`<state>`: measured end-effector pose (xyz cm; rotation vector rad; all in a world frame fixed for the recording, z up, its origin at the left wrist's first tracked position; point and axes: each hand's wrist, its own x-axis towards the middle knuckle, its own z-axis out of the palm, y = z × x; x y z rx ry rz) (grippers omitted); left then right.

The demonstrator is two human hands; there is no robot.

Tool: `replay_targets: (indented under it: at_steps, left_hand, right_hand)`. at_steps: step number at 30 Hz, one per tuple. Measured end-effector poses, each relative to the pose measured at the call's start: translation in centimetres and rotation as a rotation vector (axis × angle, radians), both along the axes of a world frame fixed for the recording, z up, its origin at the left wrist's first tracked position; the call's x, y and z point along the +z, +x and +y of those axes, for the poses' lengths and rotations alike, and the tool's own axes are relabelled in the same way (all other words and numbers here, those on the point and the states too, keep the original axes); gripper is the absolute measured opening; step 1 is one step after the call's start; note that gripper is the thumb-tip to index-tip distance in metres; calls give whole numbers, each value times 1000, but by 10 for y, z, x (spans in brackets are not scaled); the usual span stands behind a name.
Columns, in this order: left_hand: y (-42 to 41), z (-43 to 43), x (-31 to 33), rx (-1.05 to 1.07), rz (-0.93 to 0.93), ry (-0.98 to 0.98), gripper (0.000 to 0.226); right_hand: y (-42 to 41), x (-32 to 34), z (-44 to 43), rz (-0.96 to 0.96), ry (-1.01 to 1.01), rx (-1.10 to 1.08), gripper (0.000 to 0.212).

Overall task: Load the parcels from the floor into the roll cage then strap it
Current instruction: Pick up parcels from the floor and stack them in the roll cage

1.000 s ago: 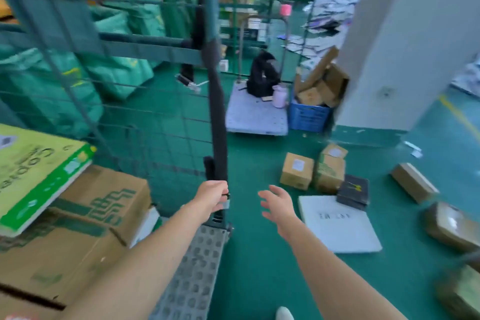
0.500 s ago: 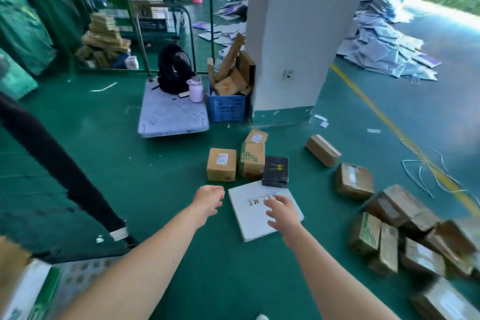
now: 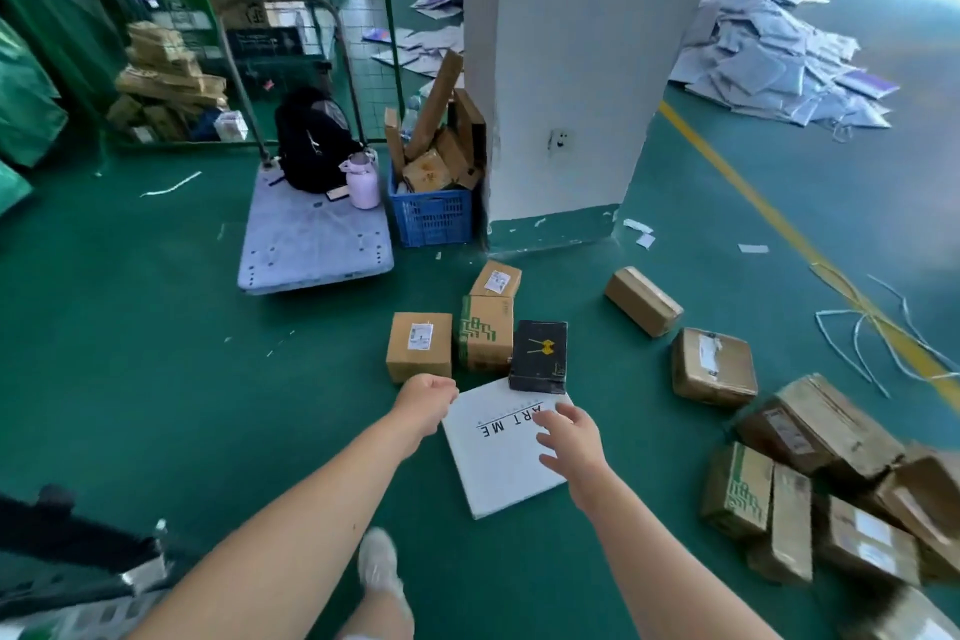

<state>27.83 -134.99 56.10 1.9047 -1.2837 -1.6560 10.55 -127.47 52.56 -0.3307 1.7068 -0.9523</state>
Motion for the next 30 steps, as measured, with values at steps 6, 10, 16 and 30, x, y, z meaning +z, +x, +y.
replay_targets:
  at_steps: [6,10,16,30]
  left_hand:
    - [-38,-109,-49,-163,-68,43,15]
    - [-67,-184,-85,-325,-101,105,11]
    - [-88,-271,-149,-542,-202,206,16]
    - [-68,-318,-431,-678,-400,393,31]
  right_hand:
    - [-23,-42,-66,-49,67,-193,57]
    - [-30,-67,-119,-50,106,-365,55]
    - [-18,-119,-178,-97,231,-569,61]
    - [27,-376,-203,-277,532,-695,72]
